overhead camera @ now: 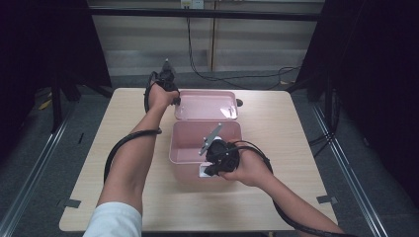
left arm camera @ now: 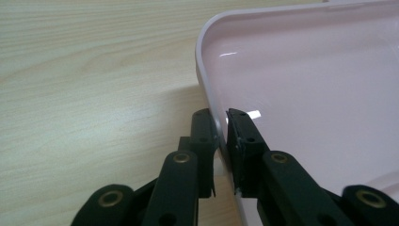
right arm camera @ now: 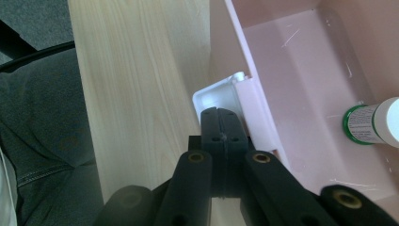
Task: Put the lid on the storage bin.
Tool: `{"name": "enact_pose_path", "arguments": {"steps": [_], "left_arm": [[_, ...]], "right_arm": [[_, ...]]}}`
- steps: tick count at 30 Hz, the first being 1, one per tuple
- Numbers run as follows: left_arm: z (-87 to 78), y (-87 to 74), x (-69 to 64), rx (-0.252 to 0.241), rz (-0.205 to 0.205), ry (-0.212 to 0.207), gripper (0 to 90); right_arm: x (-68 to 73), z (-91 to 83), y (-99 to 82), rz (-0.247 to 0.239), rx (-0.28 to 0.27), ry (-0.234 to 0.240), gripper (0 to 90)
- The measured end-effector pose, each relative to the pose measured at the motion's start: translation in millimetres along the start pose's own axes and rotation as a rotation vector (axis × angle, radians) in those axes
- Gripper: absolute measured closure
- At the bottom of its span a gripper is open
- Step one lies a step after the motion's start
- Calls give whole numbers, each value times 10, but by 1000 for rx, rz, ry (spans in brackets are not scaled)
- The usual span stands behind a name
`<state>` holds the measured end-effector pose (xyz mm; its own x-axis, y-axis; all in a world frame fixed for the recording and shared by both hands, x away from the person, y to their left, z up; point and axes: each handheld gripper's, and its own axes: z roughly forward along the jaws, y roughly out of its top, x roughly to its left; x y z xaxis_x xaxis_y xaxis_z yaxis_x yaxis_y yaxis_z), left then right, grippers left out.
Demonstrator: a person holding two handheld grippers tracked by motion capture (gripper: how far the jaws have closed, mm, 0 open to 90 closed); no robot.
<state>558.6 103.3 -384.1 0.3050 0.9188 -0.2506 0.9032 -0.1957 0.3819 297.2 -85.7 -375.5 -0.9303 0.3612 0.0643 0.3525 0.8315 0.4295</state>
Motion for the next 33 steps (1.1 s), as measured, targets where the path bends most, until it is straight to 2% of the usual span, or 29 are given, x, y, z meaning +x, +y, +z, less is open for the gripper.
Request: {"name": "enact_pose_path", "arguments": {"steps": [7, 12, 15, 18, 22, 26, 33], "left_arm": [[-95, 6, 5, -19, -12, -18, 824], [-182, 29, -3, -33, 0, -22, 832], [-244, 32, -8, -38, 7, -24, 835], [-290, 28, -9, -47, 8, -26, 837], [-371, 25, -20, -59, 3, -31, 842], [-444, 20, -28, -65, 12, -27, 847], [-544, 9, -37, -67, 28, -23, 852]], "right_arm": [[4, 1, 14, 0, 10, -1, 900], [-10, 3, 21, 0, 12, 4, 900], [-18, 2, 26, 19, 15, 13, 900], [-21, 6, 31, 7, 14, 10, 900], [-14, 6, 40, 24, 19, 10, 900], [-18, 9, 52, 17, 28, 3, 900], [-17, 11, 70, 32, 37, -2, 900]]}}
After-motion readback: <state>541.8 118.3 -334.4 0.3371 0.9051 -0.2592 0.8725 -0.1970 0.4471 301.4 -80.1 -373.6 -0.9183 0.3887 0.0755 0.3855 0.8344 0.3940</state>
